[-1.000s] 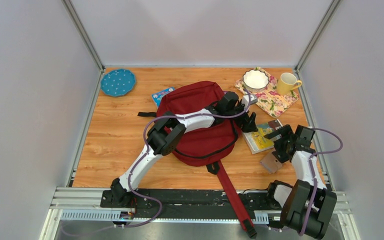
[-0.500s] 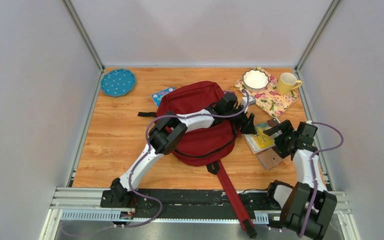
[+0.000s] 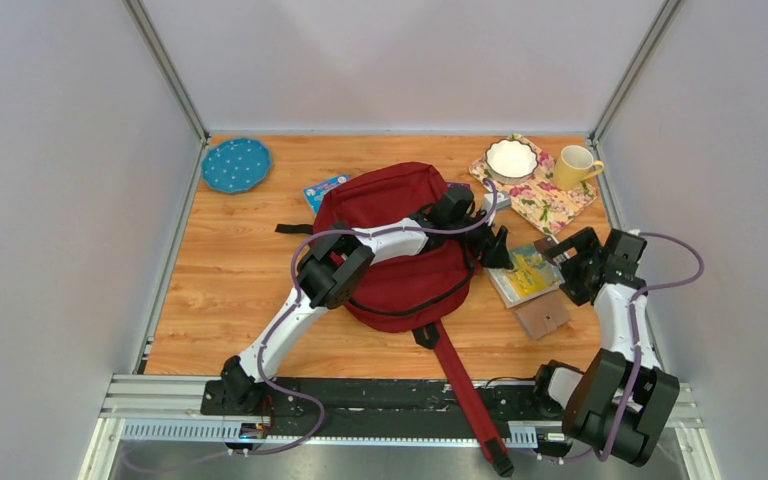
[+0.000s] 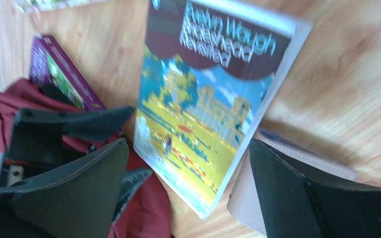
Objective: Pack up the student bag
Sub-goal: Pick up the book from the center of the board.
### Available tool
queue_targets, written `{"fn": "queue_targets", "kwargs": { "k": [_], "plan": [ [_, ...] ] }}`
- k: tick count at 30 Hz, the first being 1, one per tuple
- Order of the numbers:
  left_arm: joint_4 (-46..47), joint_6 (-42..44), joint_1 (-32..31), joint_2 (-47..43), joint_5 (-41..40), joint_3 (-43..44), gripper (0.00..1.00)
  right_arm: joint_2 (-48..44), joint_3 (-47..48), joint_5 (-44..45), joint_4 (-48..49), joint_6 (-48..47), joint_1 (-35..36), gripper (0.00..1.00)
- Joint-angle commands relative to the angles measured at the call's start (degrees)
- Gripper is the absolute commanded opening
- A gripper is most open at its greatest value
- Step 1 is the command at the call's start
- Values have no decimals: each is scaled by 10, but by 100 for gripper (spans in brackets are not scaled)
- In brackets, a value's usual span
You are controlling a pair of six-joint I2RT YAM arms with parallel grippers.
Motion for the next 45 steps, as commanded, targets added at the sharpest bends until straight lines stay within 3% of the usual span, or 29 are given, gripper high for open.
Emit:
{"fn": "queue_targets", "kwargs": {
  "k": [1,9,25,34,38,40,41,45],
  "plan": [
    [1,-17,10,-4,14,6,93,11,74,82,-20,-27,-19,96],
    [25,-48,22,17,35,38,94,85,53,59,15,-43,-51,96],
    [12,-106,-1,112,89,126,97,212,-1,-114,149,-7,-55,90],
    [9,-122,-8,124,127,124,95,173,-8,-177,190,16,-48,51],
    [17,-122,-7,117,129,124,94,150,-4,-189,184,17,-48,20],
    [17,-120,-7,110,134,122,93,142,-3,-191,182,15,-47,12],
    [17,-118,-7,108,134,120,92,135,-3,-193,178,15,-46,0],
    [10,-103,-7,82,131,95,89,93,5,-179,141,4,-47,0]
  ]
}}
